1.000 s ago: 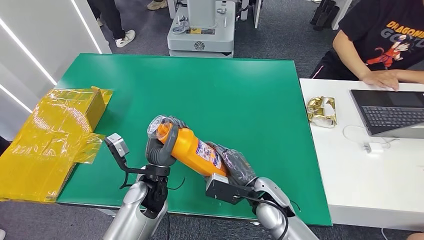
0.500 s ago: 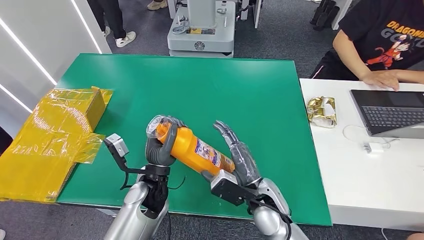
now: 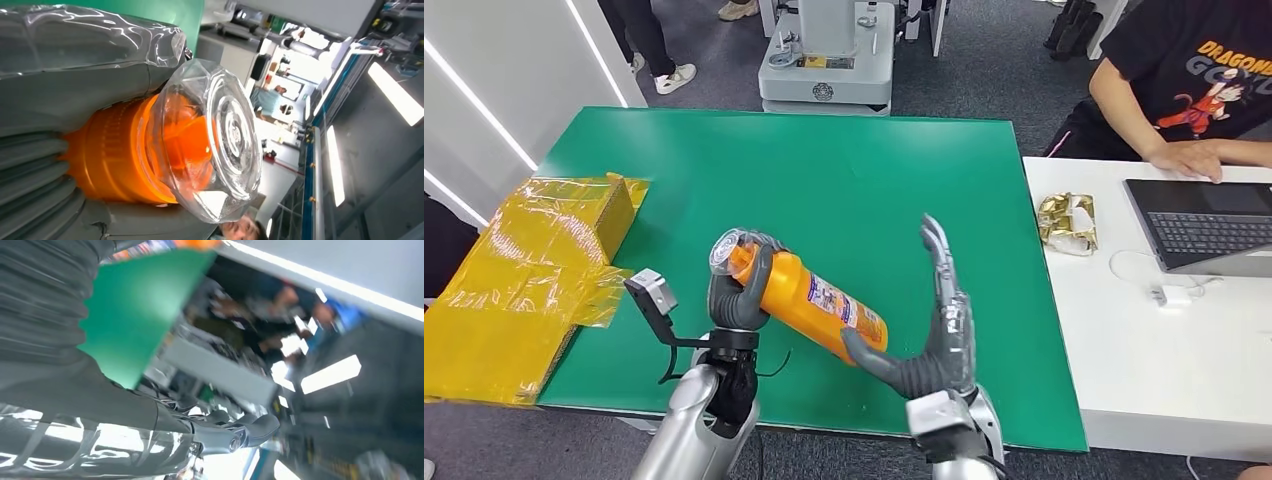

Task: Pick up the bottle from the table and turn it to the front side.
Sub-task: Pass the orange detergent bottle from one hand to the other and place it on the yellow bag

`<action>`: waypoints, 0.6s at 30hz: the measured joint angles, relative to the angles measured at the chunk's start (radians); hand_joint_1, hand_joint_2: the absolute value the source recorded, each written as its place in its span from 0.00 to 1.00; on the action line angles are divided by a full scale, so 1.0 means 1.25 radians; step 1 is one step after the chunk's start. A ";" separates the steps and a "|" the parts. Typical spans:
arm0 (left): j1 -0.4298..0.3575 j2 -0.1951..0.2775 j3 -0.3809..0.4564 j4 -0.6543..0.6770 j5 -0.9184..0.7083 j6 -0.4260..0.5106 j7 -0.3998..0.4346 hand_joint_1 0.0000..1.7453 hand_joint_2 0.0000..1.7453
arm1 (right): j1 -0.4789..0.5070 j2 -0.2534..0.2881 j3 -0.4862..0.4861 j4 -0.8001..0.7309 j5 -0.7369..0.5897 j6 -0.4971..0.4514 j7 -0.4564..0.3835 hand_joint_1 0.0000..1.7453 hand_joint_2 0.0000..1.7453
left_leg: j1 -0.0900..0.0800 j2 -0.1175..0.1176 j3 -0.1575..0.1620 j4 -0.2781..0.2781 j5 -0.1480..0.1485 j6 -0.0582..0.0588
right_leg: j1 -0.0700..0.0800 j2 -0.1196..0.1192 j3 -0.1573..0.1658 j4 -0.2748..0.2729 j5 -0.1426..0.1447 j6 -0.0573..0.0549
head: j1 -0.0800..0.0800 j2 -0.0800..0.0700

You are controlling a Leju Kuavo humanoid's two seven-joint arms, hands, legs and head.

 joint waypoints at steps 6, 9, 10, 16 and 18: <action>-0.014 0.017 0.009 -0.025 -0.067 0.061 -0.018 1.00 1.00 | 0.047 0.013 0.015 -0.091 -0.057 -0.102 -0.048 0.00 1.00 | 0.000 0.000 0.000 0.000 0.000 0.000 | 0.000 0.000 0.000 0.000 0.000 0.000 | 0.000 0.000; -0.020 0.037 0.011 -0.038 -0.135 0.097 -0.038 1.00 1.00 | 0.059 0.018 0.027 -0.109 -0.075 -0.117 -0.056 0.00 1.00 | 0.000 0.000 0.000 0.000 0.000 -0.001 | 0.000 0.000 0.000 0.000 0.000 0.000 | 0.000 0.000; -0.022 0.045 0.011 -0.042 -0.153 0.105 -0.043 1.00 1.00 | 0.061 0.020 0.030 -0.114 -0.078 -0.119 -0.058 0.00 1.00 | 0.000 0.000 0.000 0.000 0.001 -0.001 | 0.000 0.000 0.000 0.000 0.000 0.000 | 0.000 0.000; -0.025 0.074 0.017 -0.058 -0.178 0.116 -0.047 1.00 1.00 | 0.063 0.021 0.036 -0.127 -0.080 -0.120 -0.059 0.00 1.00 | 0.000 0.000 0.000 0.000 0.001 -0.001 | 0.000 0.000 0.000 0.000 0.000 0.000 | 0.000 0.000; -0.026 0.081 0.017 -0.060 -0.209 0.133 -0.053 1.00 1.00 | 0.063 0.021 0.037 -0.129 -0.083 -0.119 -0.060 0.00 1.00 | 0.000 0.000 0.000 0.000 0.001 -0.001 | 0.000 0.000 0.000 0.000 0.000 0.000 | 0.000 0.000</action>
